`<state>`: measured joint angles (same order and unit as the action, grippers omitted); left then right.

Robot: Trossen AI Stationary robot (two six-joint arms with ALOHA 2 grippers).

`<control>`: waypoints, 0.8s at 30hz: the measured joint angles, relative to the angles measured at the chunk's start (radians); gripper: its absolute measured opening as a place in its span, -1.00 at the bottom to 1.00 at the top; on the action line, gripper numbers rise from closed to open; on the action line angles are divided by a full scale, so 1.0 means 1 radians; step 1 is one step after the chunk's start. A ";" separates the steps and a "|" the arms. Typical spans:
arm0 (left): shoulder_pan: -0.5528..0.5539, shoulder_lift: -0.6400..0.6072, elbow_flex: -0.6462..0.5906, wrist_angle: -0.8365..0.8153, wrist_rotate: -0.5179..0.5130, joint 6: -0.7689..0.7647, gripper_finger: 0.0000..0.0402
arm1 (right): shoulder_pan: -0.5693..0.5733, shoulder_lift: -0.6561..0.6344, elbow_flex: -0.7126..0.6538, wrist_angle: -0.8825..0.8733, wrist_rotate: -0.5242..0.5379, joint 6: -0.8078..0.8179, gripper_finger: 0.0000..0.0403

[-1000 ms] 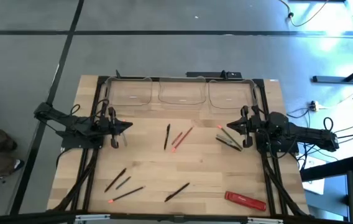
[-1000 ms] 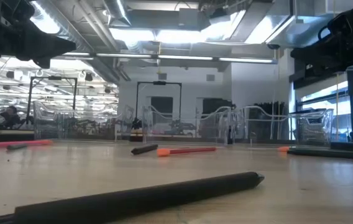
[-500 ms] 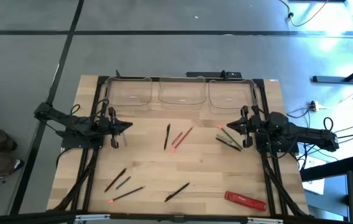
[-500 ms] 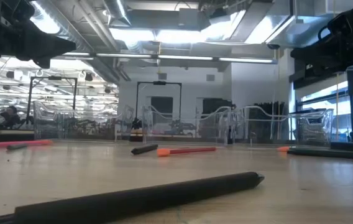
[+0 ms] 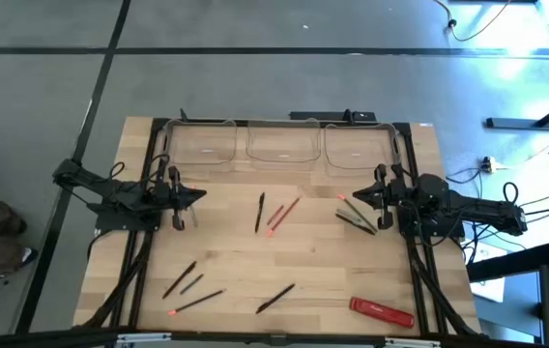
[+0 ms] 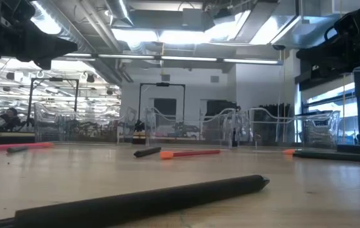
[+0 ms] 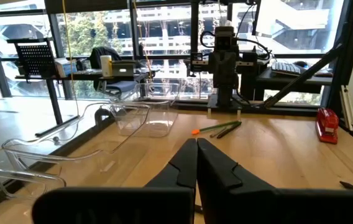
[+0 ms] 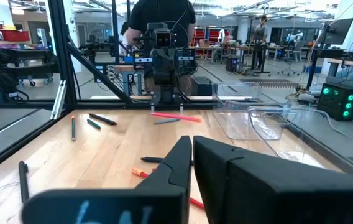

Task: Sort crayons/erasers/pens/pencils in bins

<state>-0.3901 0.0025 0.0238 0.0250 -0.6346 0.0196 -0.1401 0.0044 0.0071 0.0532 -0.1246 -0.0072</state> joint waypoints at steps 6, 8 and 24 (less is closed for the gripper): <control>0.000 0.000 0.000 0.000 0.000 0.000 -1.00 | 0.000 0.000 0.000 0.277 -0.024 -0.030 -0.90; 0.000 0.000 0.000 0.000 0.000 0.000 -1.00 | 0.000 -0.001 0.018 0.363 -0.041 -0.027 -0.90; 0.000 0.000 0.000 0.000 0.000 0.000 -1.00 | 0.000 0.472 0.722 -0.619 0.169 0.162 -0.97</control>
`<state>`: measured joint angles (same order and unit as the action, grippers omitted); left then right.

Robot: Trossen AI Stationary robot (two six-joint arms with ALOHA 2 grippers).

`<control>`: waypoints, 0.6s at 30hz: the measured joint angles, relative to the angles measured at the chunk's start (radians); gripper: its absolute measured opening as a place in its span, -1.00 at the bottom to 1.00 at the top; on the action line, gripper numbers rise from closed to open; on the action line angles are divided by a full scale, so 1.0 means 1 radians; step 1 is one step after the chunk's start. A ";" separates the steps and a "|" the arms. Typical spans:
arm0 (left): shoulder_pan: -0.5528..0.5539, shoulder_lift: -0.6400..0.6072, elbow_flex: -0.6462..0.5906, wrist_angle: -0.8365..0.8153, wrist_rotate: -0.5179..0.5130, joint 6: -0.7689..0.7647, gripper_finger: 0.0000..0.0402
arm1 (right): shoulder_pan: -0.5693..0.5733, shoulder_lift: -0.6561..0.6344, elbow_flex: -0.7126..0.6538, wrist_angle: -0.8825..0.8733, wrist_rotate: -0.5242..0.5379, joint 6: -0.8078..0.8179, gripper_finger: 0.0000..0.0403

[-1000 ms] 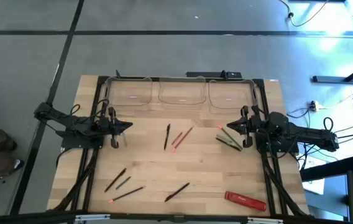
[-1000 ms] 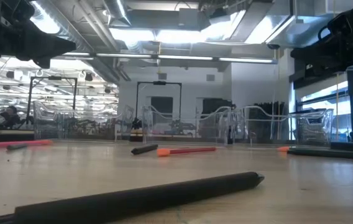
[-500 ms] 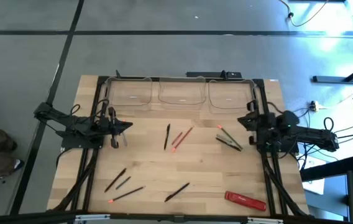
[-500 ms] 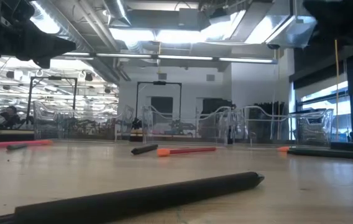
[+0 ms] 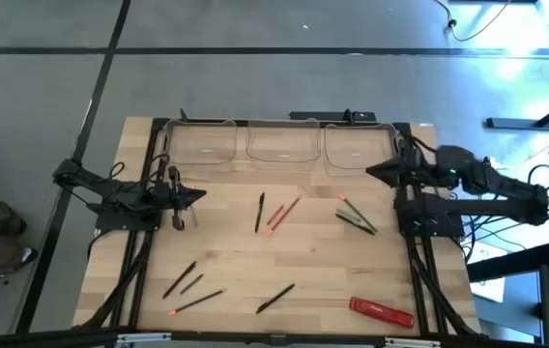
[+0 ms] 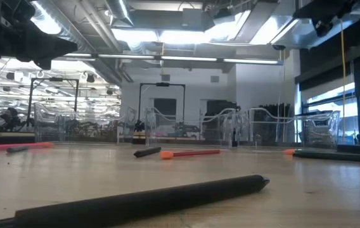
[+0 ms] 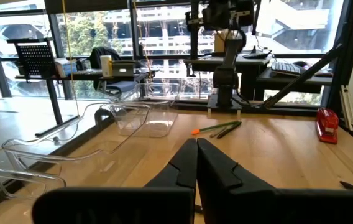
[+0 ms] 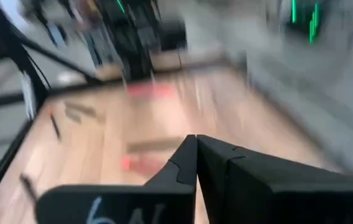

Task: Sort crayons/erasers/pens/pencils in bins
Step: Put the green pencil into the right transparent bin

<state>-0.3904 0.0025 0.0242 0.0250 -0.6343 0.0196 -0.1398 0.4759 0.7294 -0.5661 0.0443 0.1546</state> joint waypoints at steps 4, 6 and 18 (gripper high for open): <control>0.000 0.000 0.000 0.000 0.000 0.000 -1.00 | 0.000 0.187 0.163 -0.240 -0.001 0.183 -0.98; 0.000 0.000 0.000 0.000 0.000 0.000 -1.00 | 0.000 0.262 0.230 -0.327 -0.002 0.268 -0.98; 0.000 0.000 0.000 0.002 0.000 0.000 -1.00 | 0.000 0.482 0.361 -0.466 -0.172 0.310 -0.99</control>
<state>-0.3901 0.0029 0.0242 0.0272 -0.6342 0.0196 -0.1394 0.9580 1.0899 -1.0321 -0.1281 0.4641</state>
